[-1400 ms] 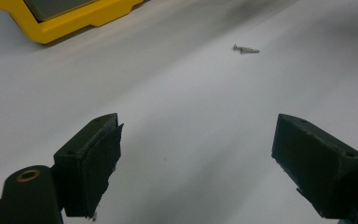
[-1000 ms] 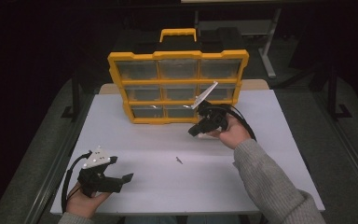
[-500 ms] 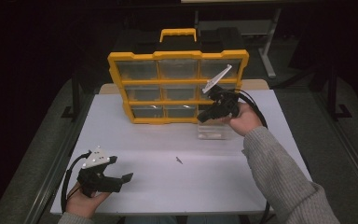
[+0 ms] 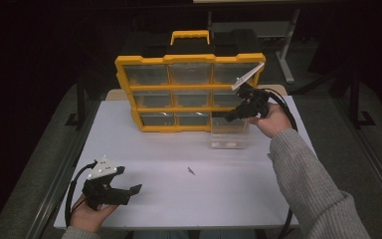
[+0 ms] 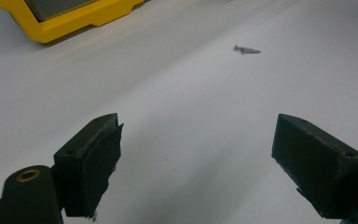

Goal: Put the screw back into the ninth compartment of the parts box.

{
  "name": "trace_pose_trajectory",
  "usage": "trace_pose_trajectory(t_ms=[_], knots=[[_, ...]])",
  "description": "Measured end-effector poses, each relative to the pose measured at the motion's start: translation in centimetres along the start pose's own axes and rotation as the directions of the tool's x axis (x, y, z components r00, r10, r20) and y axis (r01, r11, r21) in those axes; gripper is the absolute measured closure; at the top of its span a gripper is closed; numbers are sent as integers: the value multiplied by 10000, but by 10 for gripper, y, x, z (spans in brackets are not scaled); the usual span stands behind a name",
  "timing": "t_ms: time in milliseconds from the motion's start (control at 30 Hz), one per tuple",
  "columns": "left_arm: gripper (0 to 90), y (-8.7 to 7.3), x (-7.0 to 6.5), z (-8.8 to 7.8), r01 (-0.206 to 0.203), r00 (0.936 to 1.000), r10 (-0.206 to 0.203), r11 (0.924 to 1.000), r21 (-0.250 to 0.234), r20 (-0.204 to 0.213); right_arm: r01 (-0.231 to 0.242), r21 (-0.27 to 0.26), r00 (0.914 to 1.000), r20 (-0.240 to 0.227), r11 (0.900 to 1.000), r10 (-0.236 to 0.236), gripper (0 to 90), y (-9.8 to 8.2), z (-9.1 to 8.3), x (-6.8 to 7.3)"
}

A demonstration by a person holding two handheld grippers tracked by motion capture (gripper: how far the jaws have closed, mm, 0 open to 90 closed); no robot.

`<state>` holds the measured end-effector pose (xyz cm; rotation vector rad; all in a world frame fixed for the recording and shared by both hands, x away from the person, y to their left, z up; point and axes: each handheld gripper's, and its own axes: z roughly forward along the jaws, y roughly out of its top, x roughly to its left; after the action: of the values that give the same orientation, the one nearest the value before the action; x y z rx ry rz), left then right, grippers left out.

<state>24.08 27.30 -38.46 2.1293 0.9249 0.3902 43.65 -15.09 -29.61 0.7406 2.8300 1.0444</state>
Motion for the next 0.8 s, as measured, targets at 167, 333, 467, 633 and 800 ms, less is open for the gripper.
trace_pose_trajectory(t_ms=[167,333,467,633,800], knots=[[152,0,0,0,19,10000,-19,10000,-45,4,-238,74,9997,107,9997,237,870,-7,3,-4],[152,0,0,-1,21,10000,-21,10000,-45,4,-550,224,9983,218,9982,545,867,-17,12,-9],[152,-1,0,0,97,10000,-97,9999,-29,3,-756,380,9969,235,9964,748,867,-24,21,-13],[152,-1,0,0,94,10000,-94,9999,-34,2,-862,437,9961,196,9953,854,867,-30,28,-17],[152,-1,0,0,89,10000,-89,10000,-35,10,-1022,565,9946,218,9932,1011,865,-36,35,-18]])
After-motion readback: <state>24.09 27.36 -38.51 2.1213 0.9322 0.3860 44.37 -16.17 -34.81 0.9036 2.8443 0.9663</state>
